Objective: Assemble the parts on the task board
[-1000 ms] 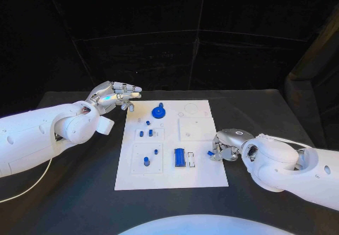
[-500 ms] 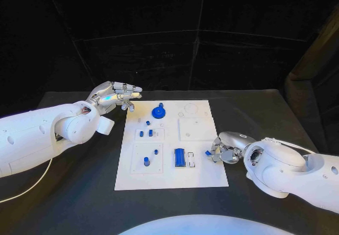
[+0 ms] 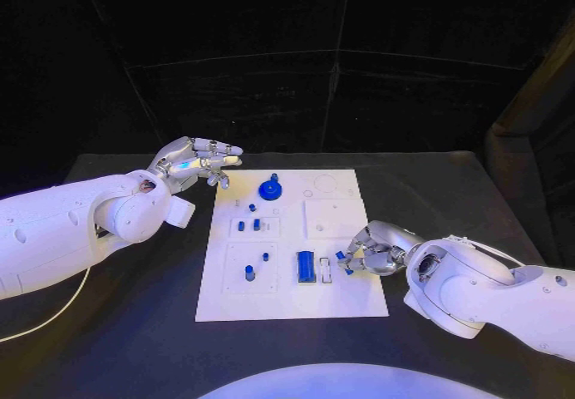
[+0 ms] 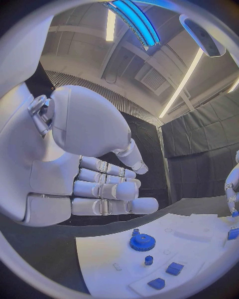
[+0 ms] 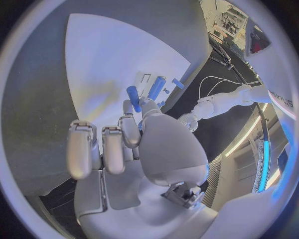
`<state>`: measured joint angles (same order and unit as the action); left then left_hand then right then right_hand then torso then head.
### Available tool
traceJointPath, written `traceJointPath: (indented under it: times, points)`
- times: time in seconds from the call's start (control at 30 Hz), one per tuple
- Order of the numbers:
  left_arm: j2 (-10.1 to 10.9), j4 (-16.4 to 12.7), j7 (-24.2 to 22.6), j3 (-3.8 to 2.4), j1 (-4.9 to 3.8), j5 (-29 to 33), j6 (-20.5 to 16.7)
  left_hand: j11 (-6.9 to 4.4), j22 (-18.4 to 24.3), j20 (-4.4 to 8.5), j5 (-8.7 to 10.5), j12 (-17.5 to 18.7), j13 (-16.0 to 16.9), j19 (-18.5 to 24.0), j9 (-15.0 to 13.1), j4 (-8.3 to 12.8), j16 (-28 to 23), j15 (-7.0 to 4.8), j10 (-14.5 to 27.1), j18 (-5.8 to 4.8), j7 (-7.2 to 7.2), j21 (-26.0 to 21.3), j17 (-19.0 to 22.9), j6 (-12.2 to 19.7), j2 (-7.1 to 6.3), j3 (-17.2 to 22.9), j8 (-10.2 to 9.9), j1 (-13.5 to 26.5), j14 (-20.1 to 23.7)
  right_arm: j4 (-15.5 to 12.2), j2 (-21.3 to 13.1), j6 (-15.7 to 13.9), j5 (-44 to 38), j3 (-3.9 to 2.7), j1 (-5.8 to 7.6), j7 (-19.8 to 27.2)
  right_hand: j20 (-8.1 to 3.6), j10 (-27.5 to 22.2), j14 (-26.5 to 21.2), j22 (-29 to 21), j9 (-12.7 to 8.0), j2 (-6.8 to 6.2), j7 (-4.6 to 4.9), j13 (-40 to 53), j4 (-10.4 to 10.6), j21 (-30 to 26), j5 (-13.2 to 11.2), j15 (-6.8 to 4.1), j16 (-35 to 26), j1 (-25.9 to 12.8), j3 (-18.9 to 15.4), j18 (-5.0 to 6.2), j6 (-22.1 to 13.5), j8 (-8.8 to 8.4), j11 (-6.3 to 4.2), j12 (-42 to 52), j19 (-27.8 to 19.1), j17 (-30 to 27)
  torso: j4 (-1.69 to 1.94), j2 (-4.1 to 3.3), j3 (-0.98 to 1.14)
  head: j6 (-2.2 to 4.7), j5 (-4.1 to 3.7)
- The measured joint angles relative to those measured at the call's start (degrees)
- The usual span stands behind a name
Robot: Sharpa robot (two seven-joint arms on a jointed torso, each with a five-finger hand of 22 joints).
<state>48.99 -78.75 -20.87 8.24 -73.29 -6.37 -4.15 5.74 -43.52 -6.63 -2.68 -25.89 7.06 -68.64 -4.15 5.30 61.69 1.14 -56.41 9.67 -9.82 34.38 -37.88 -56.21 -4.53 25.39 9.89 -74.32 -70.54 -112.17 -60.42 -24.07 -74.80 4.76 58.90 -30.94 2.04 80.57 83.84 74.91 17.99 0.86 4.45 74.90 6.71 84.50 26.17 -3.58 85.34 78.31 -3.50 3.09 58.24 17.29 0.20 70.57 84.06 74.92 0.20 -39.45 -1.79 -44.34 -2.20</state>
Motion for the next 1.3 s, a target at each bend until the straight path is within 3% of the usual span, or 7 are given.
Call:
traceJointPath:
  times: [0.2, 0.27, 0.43, 0.6, 0.97, 1.13, 1.3]
  points:
    - [0.0, -0.1, 0.0, 0.00, 0.00, 0.0, 0.0, 0.00, 0.1, 0.00, 0.00, -0.2, 0.0, 0.0, 0.0, 0.0, 0.0, 0.00, 0.0, 0.00, 0.00, -0.2, 0.0, 0.0, 0.08, 0.0, 0.1, -0.1, 0.0, 1.2, 1.8, 0.9, 2.1, 0.00, 0.00, -0.3, 0.00, 0.5, 0.2, 0.0, 0.1, -0.89, -0.34, 0.0, 1.8, 0.0, 0.0, -0.23, 0.0, -2.3, 0.0, 0.00, 1.1, -0.22, -0.53, 0.0, 0.0, 0.0, 0.04, -0.04, -0.01, -0.06, 0.04]
    - [0.1, -0.1, 0.0, 0.00, 0.00, 0.0, 0.0, 0.00, 0.1, 0.00, 0.00, -0.2, 0.0, 0.0, 0.0, 0.0, 0.0, 0.00, 0.0, 0.00, 0.00, -0.2, 0.0, 0.0, 0.08, 0.0, 0.1, -0.1, 0.0, 1.5, 2.5, 1.5, 2.7, 0.00, 0.00, -0.6, 0.00, 0.6, 0.2, 0.0, 0.1, -1.08, -0.44, 0.2, 2.2, 0.0, 0.0, -0.23, 0.0, -2.9, -0.1, -0.62, 1.4, -0.27, -0.40, 0.5, 0.0, 0.0, 0.04, -0.04, -0.01, -0.10, 0.14]
    - [0.1, -0.1, 0.0, 0.00, 0.00, 0.0, 0.0, 0.00, 0.1, 0.00, 0.00, -0.2, 0.0, 0.0, 0.0, 0.0, 0.0, 0.00, 0.0, 0.00, 0.00, -0.2, 0.0, 0.0, 0.08, 0.0, 0.1, -0.1, 0.0, 2.0, 3.7, 2.1, 3.4, 0.00, 0.00, -1.3, 0.00, 0.9, 0.2, 0.0, 0.1, -1.14, -0.41, 0.3, 2.4, 0.0, 0.1, -0.23, 0.0, -2.9, -0.2, -0.92, 1.7, -0.26, -0.51, 1.0, 0.0, 0.0, -0.03, -0.07, 0.02, -0.13, 0.20]
    - [0.1, -0.2, 0.0, 0.00, 0.00, 0.0, 0.0, 0.00, 0.1, 0.00, 0.00, -0.2, 0.0, 0.0, 0.0, 0.0, 0.0, 0.00, 0.0, 0.00, 0.00, -0.2, 0.0, 0.0, 0.08, 0.0, 0.1, -0.1, 0.0, 2.5, 4.8, 2.5, 3.5, 0.01, -0.01, -2.0, 0.00, 1.1, 0.1, 0.0, 0.1, -1.14, -0.56, 0.1, 2.5, 0.2, 0.1, -0.29, 0.0, -2.9, -0.1, -0.92, 1.9, -0.26, -0.70, 1.0, 0.0, 0.0, -0.03, -0.07, 0.02, -0.09, -0.36]
    - [0.1, -0.2, 0.0, 0.00, 0.00, 0.0, 0.0, 0.00, 0.1, 0.00, 0.00, -0.2, 0.0, 0.0, 0.0, 0.0, 0.0, 0.00, 0.0, 0.00, 0.00, -0.2, 0.0, 0.0, 0.08, 0.0, 0.1, -0.1, 0.0, 3.7, 6.2, 3.2, 3.1, 0.00, -0.01, -2.9, 0.00, 1.1, 0.0, 0.0, 0.2, -1.08, -0.56, 0.2, 2.7, 0.2, 0.1, -0.42, 0.0, -3.3, 0.1, -0.91, 1.9, -0.32, -0.71, 1.0, 0.0, 0.0, -0.04, -0.02, 0.02, -0.13, -0.05]
    - [0.1, -0.2, 0.0, 0.00, 0.00, 0.0, 0.0, 0.00, 0.1, 0.00, 0.00, -0.2, 0.0, 0.0, 0.0, 0.0, 0.0, 0.00, 0.0, 0.00, 0.00, -0.2, 0.0, 0.0, 0.08, 0.0, 0.1, -0.1, 0.0, 4.3, 6.4, 3.5, 2.8, -0.01, 0.00, -3.1, 0.00, 1.5, 0.0, 0.0, 0.2, -1.53, -0.62, 0.1, 4.2, 0.2, 0.0, -0.42, 0.0, -5.7, -0.8, -0.91, 2.7, -0.49, -1.13, 1.0, 0.0, 0.0, -0.03, -0.02, 0.01, -0.07, 0.04]
    - [0.1, -0.2, 0.0, 0.00, 0.00, 0.0, 0.0, 0.00, 0.0, 0.00, 0.00, -0.2, 0.0, 0.0, 0.0, 0.0, 0.0, 0.00, 0.0, 0.00, 0.00, -0.2, 0.0, 0.0, 0.08, 0.0, 0.1, -0.1, 0.0, 4.6, 6.7, 4.0, 2.6, -0.01, 0.00, -3.4, 0.00, 1.7, 0.0, 0.0, 0.5, -1.79, -0.64, 0.2, 6.6, 0.2, -2.0, -0.43, 0.0, -8.8, -2.7, -0.91, 3.3, -0.49, -1.30, 0.9, 0.0, 0.0, -0.02, -0.02, 0.01, -0.09, 0.05]
